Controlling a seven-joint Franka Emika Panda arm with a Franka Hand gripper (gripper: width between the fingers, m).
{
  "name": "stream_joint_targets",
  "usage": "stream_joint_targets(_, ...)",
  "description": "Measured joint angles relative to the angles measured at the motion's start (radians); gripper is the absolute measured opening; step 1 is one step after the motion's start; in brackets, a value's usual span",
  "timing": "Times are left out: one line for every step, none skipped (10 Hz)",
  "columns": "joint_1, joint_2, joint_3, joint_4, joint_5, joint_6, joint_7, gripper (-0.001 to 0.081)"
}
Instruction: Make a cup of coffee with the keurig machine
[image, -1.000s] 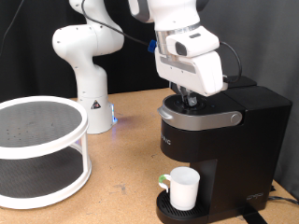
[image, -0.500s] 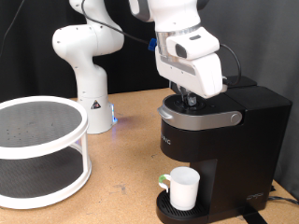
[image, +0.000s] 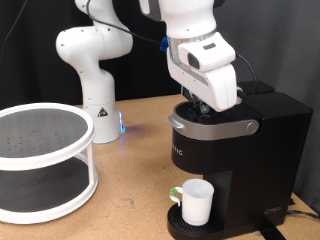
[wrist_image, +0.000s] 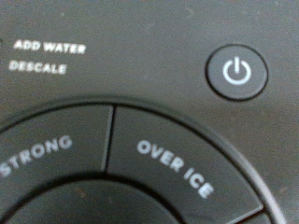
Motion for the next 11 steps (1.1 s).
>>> stream_joint_targets(0.0, 0.005, -0.002, 0.009, 0.001, -0.017, 0.003, 0.0001)
stream_joint_targets(0.0, 0.014, -0.004, 0.022, 0.003, -0.039, 0.006, 0.0001)
stream_joint_targets(-0.003, 0.026, -0.007, 0.041, 0.004, -0.069, 0.009, 0.0001)
stream_joint_targets(-0.006, 0.038, -0.008, 0.058, 0.006, -0.098, 0.01, 0.0001)
stream_joint_targets(-0.009, 0.046, -0.009, 0.069, 0.007, -0.112, 0.01, 0.0001)
stream_joint_targets(-0.011, 0.049, -0.01, 0.074, 0.008, -0.115, 0.01, 0.0001)
stream_joint_targets(-0.012, 0.05, -0.01, 0.074, 0.014, -0.115, 0.01, 0.0001)
stream_joint_targets(-0.013, 0.049, -0.01, 0.074, 0.023, -0.114, 0.007, 0.0001)
stream_joint_targets(-0.015, 0.048, -0.012, 0.073, 0.039, -0.112, -0.009, 0.0001)
stream_joint_targets(-0.018, 0.045, -0.014, 0.067, 0.067, -0.106, -0.042, 0.0001)
stream_joint_targets(-0.022, 0.04, -0.016, 0.059, 0.095, -0.098, -0.082, 0.0001)
